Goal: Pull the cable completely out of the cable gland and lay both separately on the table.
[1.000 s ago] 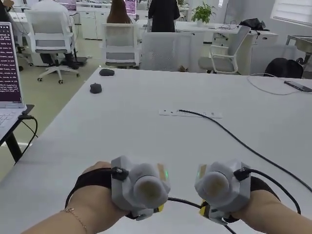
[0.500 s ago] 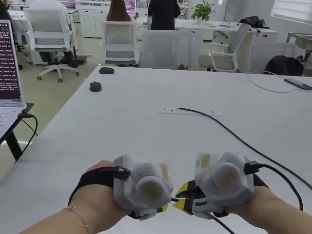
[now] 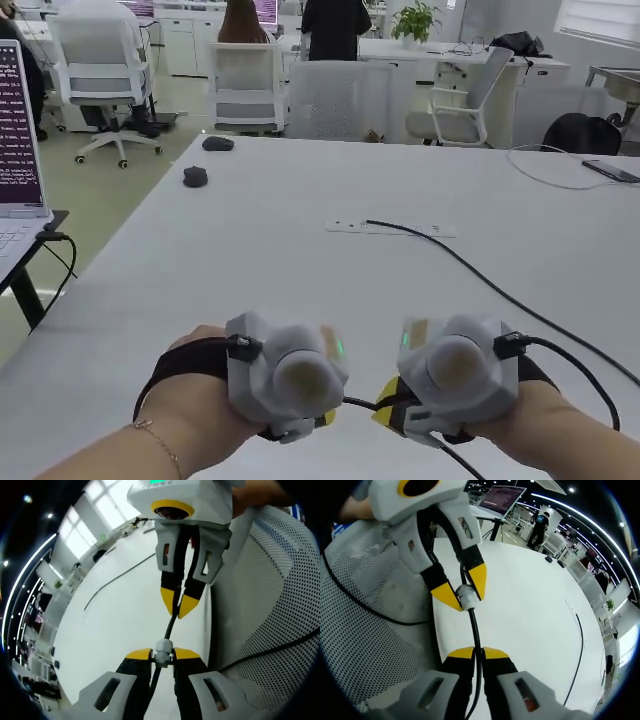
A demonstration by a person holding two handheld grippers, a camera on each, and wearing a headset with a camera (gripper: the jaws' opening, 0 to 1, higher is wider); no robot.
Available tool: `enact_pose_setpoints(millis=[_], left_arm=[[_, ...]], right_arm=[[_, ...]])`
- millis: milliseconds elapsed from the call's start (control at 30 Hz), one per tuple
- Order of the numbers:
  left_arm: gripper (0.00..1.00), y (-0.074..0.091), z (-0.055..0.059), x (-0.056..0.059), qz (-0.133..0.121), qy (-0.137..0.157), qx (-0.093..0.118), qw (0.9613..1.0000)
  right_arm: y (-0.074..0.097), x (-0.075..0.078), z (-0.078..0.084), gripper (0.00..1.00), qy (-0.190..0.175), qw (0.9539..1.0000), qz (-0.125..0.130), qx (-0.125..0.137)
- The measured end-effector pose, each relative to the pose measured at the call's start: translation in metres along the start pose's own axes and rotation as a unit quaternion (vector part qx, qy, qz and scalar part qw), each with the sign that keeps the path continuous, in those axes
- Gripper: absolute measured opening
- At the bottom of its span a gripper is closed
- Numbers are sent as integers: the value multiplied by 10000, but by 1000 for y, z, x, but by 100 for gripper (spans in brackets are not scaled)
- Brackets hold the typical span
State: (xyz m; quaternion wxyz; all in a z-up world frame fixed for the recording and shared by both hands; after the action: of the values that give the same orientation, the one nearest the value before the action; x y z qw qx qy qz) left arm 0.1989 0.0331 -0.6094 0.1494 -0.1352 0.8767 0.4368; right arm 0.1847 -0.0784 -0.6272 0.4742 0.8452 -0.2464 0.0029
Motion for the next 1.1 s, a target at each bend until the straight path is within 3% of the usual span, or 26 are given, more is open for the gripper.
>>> enact_pose_setpoints(millis=[100, 200, 300, 467, 633, 733, 900, 1100], left_arm=[[16, 0, 2, -1, -22, -22, -59, 10000], [16, 0, 1, -1, -28, 31, -20, 10000], [16, 0, 0, -1, -38, 7, -41, 10000], [16, 0, 0, 0, -19, 25, -17, 10000], [16, 0, -1, -1, -24, 55, 41, 10000], [16, 0, 0, -1, -46, 25, -22, 10000], [16, 1, 0, -2, -37, 120, 30, 9999], [16, 0, 0, -1, -32, 91, -5, 10000]], right_arm=[[-1, 3, 12, 3, 20, 9990, 100, -438], [-2, 4, 19, 3, -50, 9983, 76, -573], [-1, 3, 17, 6, -26, 9985, 74, -539], [1, 1, 1, 11, 2, 10000, 10, -22], [1, -1, 1, 3, 28, 10000, -37, 21], [0, 1, 5, 3, 45, 9999, 42, -109], [-1, 7, 21, 3, 56, 9977, 195, -649], [1, 12, 29, 3, -174, 9956, 331, -859]])
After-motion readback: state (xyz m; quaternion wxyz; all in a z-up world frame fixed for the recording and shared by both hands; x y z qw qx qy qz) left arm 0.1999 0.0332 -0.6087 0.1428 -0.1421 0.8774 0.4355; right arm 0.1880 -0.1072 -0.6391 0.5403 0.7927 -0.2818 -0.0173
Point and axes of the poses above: the centre of the closed fingertips' face, and the gripper's own axes: y roughly backward along the fingers, x roughly to its right, z roughly out of its underside, the point moved 7 cm from there along y, roughly backward along the fingers
